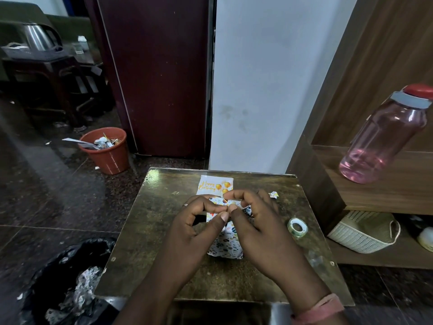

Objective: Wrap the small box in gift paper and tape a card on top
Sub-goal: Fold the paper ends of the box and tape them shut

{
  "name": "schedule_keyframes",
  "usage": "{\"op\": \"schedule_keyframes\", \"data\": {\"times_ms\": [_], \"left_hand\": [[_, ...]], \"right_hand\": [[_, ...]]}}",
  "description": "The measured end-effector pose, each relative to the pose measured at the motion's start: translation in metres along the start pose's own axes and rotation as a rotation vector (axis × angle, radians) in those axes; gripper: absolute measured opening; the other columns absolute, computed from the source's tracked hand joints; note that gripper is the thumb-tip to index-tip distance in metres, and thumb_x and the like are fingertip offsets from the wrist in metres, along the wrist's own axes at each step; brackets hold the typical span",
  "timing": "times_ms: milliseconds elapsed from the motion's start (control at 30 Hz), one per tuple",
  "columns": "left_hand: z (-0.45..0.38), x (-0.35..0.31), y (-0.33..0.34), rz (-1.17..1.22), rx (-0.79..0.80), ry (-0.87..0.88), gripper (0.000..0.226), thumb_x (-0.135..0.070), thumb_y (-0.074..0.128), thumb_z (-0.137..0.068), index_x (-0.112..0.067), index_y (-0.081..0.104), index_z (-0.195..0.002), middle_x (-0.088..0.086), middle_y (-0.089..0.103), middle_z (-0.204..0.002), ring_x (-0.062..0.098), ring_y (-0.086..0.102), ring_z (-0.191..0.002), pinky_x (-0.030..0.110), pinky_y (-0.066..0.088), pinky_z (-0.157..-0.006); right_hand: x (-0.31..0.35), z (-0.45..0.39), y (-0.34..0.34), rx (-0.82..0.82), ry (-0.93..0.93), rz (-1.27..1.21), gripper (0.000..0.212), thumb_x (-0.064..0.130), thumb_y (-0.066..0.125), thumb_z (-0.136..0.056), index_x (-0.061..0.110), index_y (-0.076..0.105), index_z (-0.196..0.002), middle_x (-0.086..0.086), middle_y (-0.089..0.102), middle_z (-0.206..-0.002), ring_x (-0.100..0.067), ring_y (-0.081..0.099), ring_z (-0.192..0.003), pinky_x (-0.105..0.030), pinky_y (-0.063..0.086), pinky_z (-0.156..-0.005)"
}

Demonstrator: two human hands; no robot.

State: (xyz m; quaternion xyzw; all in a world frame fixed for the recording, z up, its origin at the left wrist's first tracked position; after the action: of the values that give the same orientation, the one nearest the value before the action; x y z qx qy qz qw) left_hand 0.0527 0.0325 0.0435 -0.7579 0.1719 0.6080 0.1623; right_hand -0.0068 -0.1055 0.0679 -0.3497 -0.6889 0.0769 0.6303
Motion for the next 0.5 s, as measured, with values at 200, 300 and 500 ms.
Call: {"op": "schedule_keyframes", "data": {"times_ms": [200, 300, 500], "left_hand": [[0.0004, -0.0011, 0.0000, -0.002, -0.001, 0.005, 0.007, -0.031, 0.071, -0.091, -0.024, 0.071, -0.093, 0.001, 0.074, -0.106, 0.017, 0.070, -0.104, 0.019, 0.053, -0.080], [0.0001, 0.0000, -0.0003, -0.021, -0.005, 0.008, 0.009, -0.032, 0.071, -0.091, -0.025, 0.071, -0.095, 0.000, 0.074, -0.108, 0.016, 0.070, -0.106, 0.022, 0.053, -0.082], [0.0013, 0.0004, -0.0013, -0.042, 0.001, 0.050, 0.007, -0.029, 0.072, -0.091, -0.027, 0.073, -0.098, 0.001, 0.072, -0.113, 0.020, 0.068, -0.114, 0.031, 0.054, -0.090]], "right_hand": [[0.0006, 0.0008, 0.0013, -0.003, -0.018, 0.042, 0.025, 0.030, 0.054, -0.100, 0.047, 0.058, -0.117, 0.023, 0.047, -0.109, -0.005, 0.044, -0.118, -0.039, 0.041, -0.103], [0.0007, 0.0007, 0.0009, -0.008, -0.025, 0.040, 0.024, 0.031, 0.054, -0.100, 0.046, 0.059, -0.117, 0.022, 0.047, -0.109, -0.003, 0.043, -0.118, -0.037, 0.042, -0.103], [0.0009, -0.0011, -0.0049, -0.031, -0.040, -0.106, 0.015, 0.031, 0.057, -0.101, 0.040, 0.066, -0.109, 0.020, 0.055, -0.107, -0.001, 0.053, -0.116, -0.021, 0.044, -0.093]]}}
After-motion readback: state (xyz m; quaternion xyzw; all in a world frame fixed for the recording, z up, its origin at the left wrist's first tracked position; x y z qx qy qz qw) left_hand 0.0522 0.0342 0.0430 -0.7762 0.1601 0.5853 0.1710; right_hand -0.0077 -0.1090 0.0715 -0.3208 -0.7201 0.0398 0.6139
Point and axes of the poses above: each hand's wrist, its own z-axis away from the middle knuckle, its own y-axis out of the palm, x = y × z, the point moved 6 cm from there along -z, towards the middle knuckle
